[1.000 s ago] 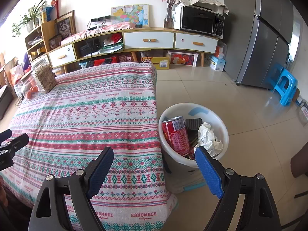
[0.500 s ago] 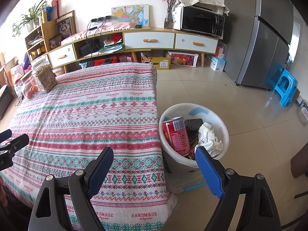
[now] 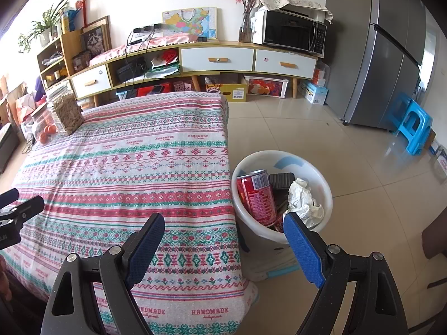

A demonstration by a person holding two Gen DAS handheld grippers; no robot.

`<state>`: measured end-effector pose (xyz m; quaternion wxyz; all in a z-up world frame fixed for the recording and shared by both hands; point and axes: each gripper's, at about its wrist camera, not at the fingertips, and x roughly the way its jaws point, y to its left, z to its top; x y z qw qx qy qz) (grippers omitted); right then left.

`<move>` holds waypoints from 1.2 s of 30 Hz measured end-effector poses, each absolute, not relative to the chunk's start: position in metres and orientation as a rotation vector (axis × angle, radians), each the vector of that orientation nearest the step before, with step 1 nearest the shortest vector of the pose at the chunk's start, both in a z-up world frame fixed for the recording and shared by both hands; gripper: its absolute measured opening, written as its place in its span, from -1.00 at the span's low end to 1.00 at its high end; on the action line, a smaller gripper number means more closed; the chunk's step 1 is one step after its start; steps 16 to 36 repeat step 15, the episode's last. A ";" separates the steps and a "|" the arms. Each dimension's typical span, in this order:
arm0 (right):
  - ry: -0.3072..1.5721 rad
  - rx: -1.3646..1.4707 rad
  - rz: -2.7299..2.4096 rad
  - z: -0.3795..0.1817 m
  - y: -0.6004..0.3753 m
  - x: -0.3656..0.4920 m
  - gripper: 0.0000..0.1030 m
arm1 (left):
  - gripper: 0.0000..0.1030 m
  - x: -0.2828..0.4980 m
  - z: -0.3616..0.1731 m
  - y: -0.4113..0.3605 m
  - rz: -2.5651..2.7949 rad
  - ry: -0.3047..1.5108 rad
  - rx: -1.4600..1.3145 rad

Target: Collect trash

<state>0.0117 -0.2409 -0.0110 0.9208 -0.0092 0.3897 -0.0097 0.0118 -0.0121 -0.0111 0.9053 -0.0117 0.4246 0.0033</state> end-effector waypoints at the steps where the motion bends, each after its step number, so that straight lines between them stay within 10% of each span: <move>1: 0.801 -0.019 -0.019 -0.011 -0.241 0.012 0.72 | 0.96 0.012 -0.012 -0.013 0.006 0.878 -0.023; 36: 0.777 0.005 0.018 -0.008 -0.247 0.011 0.72 | 0.96 0.022 -0.019 -0.015 -0.012 0.920 -0.021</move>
